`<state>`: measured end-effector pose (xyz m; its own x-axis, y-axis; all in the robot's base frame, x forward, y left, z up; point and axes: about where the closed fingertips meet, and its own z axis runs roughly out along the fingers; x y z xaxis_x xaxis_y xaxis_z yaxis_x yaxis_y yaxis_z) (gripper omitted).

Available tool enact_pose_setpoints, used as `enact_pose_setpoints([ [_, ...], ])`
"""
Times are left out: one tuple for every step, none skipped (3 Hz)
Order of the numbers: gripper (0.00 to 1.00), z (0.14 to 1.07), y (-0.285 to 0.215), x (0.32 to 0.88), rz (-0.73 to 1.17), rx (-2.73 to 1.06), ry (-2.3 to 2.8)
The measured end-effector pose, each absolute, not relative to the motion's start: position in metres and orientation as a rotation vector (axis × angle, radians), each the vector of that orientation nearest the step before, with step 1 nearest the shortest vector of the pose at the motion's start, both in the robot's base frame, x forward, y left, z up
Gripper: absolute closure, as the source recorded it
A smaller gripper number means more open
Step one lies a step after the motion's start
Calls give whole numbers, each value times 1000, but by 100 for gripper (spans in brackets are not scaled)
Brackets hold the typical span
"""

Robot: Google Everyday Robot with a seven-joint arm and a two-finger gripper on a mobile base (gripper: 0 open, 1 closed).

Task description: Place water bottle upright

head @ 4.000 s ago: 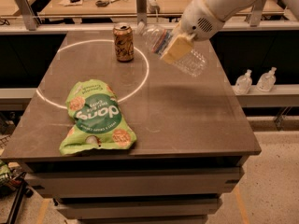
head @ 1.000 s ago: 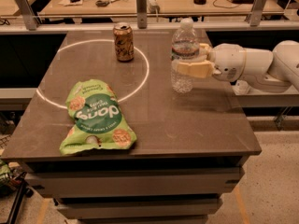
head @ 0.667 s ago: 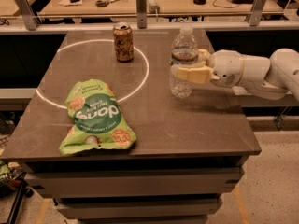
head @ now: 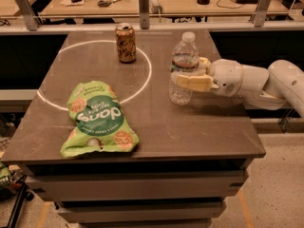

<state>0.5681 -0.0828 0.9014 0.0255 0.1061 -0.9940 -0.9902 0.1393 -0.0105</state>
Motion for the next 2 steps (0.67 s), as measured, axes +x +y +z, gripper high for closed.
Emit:
enact_pose_setpoints([
  [82, 894, -79, 567, 1166, -1050, 1220],
  [58, 898, -78, 567, 1166, -1050, 1220],
])
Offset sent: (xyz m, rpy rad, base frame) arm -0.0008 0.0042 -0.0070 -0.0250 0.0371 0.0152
